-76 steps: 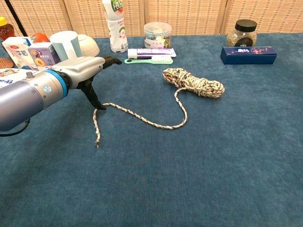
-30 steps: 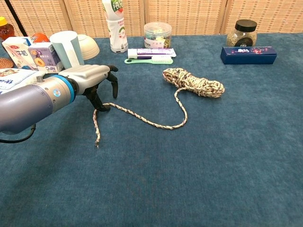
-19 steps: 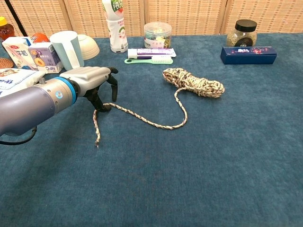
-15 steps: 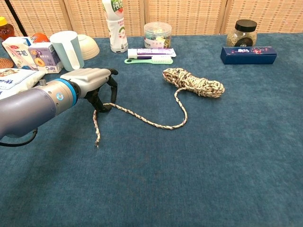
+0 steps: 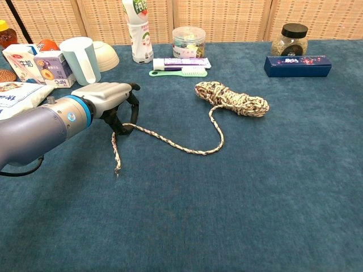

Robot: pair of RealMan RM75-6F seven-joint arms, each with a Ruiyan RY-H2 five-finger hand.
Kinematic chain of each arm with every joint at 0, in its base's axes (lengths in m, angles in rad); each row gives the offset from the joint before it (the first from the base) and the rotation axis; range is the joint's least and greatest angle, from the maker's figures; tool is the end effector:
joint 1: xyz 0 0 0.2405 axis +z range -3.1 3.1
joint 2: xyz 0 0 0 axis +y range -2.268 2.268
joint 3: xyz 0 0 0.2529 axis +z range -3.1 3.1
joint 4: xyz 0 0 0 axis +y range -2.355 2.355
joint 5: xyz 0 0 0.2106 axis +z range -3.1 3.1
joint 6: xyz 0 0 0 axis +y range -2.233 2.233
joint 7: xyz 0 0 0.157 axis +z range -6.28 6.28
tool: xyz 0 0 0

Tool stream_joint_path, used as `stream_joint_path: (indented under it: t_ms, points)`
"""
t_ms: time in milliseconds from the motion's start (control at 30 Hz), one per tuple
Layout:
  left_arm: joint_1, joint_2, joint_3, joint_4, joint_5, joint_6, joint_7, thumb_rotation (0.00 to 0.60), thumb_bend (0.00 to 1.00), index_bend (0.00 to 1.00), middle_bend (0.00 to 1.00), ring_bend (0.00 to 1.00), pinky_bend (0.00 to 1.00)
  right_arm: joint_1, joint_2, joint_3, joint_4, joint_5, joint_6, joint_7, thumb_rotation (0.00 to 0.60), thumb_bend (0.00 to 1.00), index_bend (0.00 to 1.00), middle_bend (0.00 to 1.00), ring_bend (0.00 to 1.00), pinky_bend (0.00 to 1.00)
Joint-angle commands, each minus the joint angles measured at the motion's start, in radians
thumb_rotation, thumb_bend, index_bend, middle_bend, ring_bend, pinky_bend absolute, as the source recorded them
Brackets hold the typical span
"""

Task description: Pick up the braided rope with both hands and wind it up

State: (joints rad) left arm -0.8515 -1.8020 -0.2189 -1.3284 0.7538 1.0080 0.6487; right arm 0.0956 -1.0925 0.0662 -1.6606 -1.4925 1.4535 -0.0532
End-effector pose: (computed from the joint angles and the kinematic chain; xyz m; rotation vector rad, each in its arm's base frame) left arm -0.1224 0.3610 -0.0854 -1.7898 -1.0088 -0.7332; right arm -0.2999 -0.1998 0.1592 1.4073 -0.8877 0.8828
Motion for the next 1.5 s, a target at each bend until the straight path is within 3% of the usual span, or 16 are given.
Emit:
stream_joint_path:
  t_ms: [33,667,1133,1500]
  points:
    - [0.001,0.007,-0.003,-0.006,0.005,0.004,-0.004,0.600,0.34,0.59,0.00,0.00,0.00,0.000,0.001,0.000,0.000,0.000,0.001,0.002,0.600,0.00,0.00,0.00,0.00,0.00]
    - [0.014,0.179,-0.027,-0.196,0.070,0.071,0.011,0.600,0.34,0.60,0.00,0.00,0.00,0.026,-0.013,-0.002,0.007,0.005,-0.050,0.014,0.600,0.00,0.00,0.00,0.00,0.00]
    - [-0.010,0.304,-0.059,-0.357,0.044,0.126,0.082,0.600,0.34,0.60,0.00,0.00,0.00,0.249,0.000,0.090,-0.083,0.137,-0.355,-0.085,0.600,0.00,0.00,0.00,0.00,0.00]
    - [-0.015,0.342,-0.057,-0.384,0.022,0.127,0.077,0.600,0.40,0.61,0.00,0.00,0.00,0.353,-0.022,0.128,-0.116,0.272,-0.477,-0.170,0.600,0.00,0.00,0.00,0.00,0.00]
